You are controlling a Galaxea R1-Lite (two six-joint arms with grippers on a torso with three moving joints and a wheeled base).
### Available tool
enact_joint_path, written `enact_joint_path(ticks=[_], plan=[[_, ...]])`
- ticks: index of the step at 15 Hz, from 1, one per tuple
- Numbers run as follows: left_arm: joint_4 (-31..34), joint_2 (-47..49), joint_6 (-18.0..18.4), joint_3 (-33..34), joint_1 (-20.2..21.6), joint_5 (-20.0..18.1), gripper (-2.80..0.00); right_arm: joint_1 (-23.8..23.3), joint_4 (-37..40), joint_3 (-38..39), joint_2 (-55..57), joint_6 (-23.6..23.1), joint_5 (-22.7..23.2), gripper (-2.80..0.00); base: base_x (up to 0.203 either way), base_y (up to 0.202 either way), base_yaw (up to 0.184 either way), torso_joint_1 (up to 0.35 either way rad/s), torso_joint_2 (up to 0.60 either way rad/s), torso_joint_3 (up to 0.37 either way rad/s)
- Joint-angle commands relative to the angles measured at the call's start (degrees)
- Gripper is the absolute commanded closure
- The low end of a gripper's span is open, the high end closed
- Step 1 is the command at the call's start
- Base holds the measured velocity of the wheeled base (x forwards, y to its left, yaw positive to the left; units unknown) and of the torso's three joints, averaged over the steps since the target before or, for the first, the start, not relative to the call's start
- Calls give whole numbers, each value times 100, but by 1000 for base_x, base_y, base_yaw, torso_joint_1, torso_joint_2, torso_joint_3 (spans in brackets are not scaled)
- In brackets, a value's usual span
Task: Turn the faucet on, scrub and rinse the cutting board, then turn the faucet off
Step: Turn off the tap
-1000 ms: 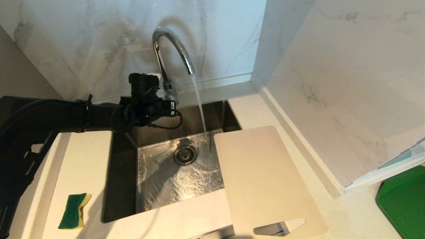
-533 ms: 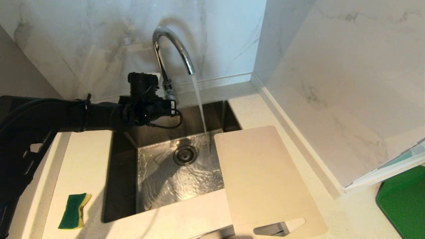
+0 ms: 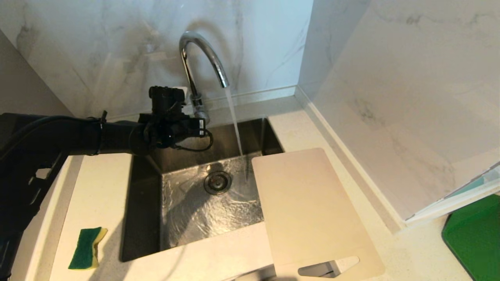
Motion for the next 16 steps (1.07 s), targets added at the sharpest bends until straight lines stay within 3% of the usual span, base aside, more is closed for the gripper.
enact_joint_path(ticks=[1,16], plan=[[-10,16,-10,-2,10,11,0,0,-1,0,-2,-2,0,0,0,0,0,0,0,0],[-14,127,31,-269,223,0,0,0,-1,0,-2,5,0,0,0,0,0,0,0,0]])
